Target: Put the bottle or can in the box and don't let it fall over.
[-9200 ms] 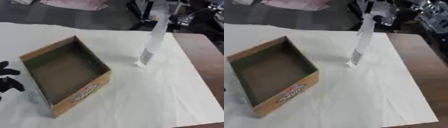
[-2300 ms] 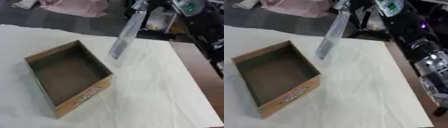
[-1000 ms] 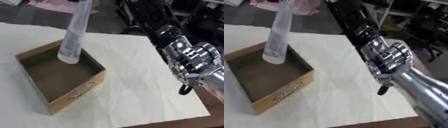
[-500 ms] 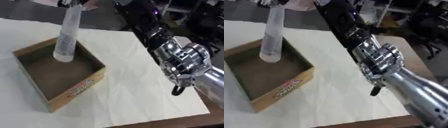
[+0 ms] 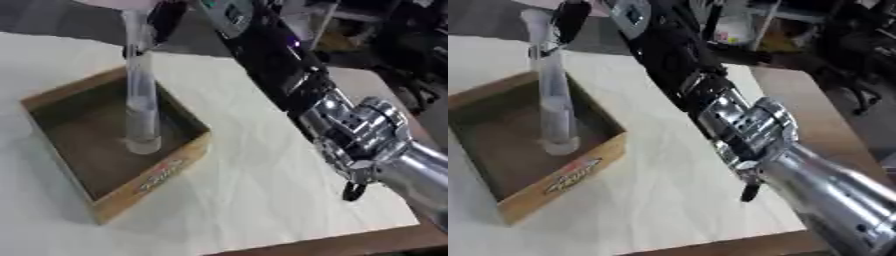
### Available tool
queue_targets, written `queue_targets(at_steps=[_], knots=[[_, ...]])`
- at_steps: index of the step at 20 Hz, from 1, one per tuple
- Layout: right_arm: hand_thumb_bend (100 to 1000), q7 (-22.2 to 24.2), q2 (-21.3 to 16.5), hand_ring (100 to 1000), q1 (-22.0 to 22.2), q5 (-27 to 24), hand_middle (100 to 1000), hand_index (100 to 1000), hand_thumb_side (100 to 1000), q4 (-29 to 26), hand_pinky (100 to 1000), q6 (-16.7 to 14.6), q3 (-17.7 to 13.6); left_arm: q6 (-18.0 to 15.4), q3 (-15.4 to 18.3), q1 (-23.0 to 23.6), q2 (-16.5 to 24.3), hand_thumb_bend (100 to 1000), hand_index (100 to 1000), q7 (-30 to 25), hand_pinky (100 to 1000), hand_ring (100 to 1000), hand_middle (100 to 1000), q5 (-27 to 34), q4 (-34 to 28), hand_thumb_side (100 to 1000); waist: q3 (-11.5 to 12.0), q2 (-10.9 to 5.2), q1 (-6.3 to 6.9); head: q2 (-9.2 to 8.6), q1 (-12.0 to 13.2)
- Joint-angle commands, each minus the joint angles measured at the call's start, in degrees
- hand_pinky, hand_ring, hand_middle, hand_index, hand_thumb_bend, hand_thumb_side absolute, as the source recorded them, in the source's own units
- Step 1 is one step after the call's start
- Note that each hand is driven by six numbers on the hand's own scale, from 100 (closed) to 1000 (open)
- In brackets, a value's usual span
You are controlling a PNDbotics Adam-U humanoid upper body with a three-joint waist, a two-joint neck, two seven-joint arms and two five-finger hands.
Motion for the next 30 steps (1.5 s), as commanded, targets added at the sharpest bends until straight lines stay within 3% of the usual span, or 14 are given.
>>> queue_targets(at_steps=[1,10,20,30], knots=[[578,13.32,-1.21,1000,-0.84,0.26,1000,893,150,0.4,835,-13.65,-1.25,0.05,0.24,-0.6,0.45,129,882,-0.22,526,516,617,-0.29,-1.01,723,-0.09,-0.55,0.63,-0.43,0.28],[560,16.57,-1.86,1000,0.13,-0.95,1000,890,163,1.45,840,-16.02,-1.93,0.23,0.19,-0.43,0.25,129,882,-0.43,525,515,617,-0.71,-1.01,725,-0.43,-0.44,0.66,-0.55,0.8],[609,17.23,-2.6,1000,1.98,-5.22,1000,915,153,3.2,884,-18.6,1.12,0.09,0.11,-0.04,0.07,123,883,-0.86,525,513,617,-1.07,-1.01,724,-1.3,-0.38,1.32,-0.52,1.24],[603,17.23,-5.64,1000,3.46,-8.82,1000,915,156,2.59,883,-17.58,0.83,-0.15,0.12,0.56,0.0,123,883,-1.17,525,515,621,-1.46,-1.01,728,-2.69,-0.25,1.85,-0.56,2.3]])
